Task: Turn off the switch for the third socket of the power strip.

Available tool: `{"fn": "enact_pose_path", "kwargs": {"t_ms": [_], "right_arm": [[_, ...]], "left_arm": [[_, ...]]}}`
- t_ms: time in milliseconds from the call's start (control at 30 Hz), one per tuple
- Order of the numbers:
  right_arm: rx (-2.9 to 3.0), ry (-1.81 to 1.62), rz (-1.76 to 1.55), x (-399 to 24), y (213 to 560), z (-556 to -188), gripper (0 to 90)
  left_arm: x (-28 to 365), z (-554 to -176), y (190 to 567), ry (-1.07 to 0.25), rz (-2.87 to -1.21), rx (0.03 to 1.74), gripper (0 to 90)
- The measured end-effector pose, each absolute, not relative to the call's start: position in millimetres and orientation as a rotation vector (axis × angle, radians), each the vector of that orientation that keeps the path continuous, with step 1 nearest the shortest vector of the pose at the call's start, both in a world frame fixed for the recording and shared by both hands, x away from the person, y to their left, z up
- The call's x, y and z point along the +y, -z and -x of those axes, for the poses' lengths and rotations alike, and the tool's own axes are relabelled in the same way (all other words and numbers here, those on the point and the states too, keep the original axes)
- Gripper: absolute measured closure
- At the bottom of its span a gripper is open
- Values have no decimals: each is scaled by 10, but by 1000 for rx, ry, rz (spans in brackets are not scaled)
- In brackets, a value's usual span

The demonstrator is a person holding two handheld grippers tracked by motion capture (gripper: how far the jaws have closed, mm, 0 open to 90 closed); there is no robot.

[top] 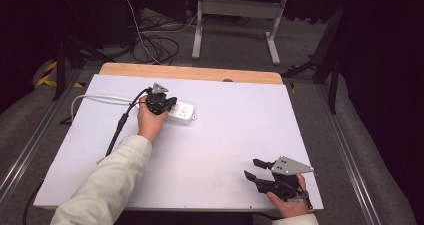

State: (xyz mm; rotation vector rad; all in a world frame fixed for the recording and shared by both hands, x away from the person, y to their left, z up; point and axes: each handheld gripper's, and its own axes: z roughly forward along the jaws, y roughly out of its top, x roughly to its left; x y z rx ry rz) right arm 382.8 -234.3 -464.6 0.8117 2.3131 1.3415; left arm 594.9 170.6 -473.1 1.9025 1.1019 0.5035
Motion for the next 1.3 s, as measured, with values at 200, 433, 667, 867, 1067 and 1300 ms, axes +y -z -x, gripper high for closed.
{"fn": "enact_pose_path", "kwargs": {"t_ms": [200, 433, 667, 867, 1067, 1300], "right_arm": [[2314, -1341, -809, -2341, 4646, -3827, 477], [2316, -1336, -806, -2337, 4647, -3827, 478], [2318, -1335, -806, -2336, 4648, -3826, 478], [2321, -1336, -803, -2333, 4650, -3826, 478], [2323, -1336, -802, -2329, 4649, -3822, 479], [2327, -1339, -797, -2327, 4651, -3820, 479]], "left_arm": [[1694, -5944, 4739, -521, -1919, 1095, 900], [1664, -5933, 4741, -559, -1935, 1093, 900], [1650, -5938, 4751, -564, -1937, 1105, 900], [1631, -5937, 4753, -556, -1929, 1127, 900], [1599, -5921, 4748, -590, -1945, 1129, 900], [1578, -5919, 4739, -588, -1938, 1158, 900]]}}
